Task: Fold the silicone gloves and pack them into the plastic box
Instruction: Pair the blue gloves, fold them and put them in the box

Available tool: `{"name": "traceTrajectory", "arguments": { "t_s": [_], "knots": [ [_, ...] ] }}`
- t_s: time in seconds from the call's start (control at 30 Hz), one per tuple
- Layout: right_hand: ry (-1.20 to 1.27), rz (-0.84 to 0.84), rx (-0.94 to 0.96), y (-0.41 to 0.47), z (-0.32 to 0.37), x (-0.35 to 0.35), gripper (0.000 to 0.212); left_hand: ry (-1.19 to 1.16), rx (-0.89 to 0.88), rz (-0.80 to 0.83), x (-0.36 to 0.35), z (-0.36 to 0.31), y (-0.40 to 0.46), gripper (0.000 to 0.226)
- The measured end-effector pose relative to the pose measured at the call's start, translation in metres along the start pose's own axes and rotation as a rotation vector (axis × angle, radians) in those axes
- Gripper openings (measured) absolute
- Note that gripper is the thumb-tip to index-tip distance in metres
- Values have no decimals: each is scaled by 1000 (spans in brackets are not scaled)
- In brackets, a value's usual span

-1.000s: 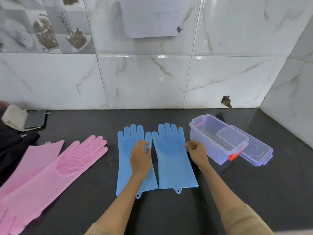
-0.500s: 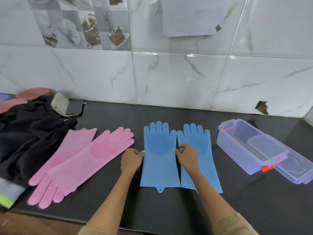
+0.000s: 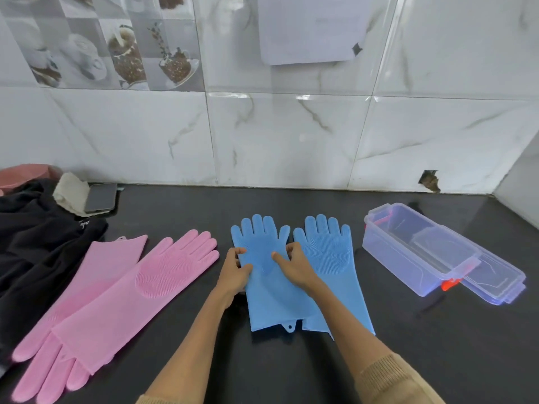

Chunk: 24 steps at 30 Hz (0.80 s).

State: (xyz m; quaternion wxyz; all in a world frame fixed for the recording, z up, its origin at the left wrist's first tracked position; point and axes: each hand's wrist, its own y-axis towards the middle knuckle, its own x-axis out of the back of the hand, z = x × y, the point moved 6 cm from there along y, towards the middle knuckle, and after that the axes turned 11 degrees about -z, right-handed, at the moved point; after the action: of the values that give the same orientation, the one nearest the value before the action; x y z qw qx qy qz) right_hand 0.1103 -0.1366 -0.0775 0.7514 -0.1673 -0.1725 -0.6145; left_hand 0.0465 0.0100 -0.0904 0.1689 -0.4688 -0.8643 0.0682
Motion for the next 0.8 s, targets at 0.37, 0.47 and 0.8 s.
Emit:
{"name": "traceTrajectory", "arguments": {
  "t_s": [0.37, 0.47, 0.8],
  "knots": [
    [117, 86, -13, 21, -4, 7, 57, -40, -19, 166, -14, -10, 31, 65],
    [129, 32, 2, 30, 0, 27, 58, -43, -83, 202, -28, -30, 36, 68],
    [177, -140, -76, 33, -32, 127, 57, 25, -220, 406, -121, -68, 10, 70]
  ]
}}
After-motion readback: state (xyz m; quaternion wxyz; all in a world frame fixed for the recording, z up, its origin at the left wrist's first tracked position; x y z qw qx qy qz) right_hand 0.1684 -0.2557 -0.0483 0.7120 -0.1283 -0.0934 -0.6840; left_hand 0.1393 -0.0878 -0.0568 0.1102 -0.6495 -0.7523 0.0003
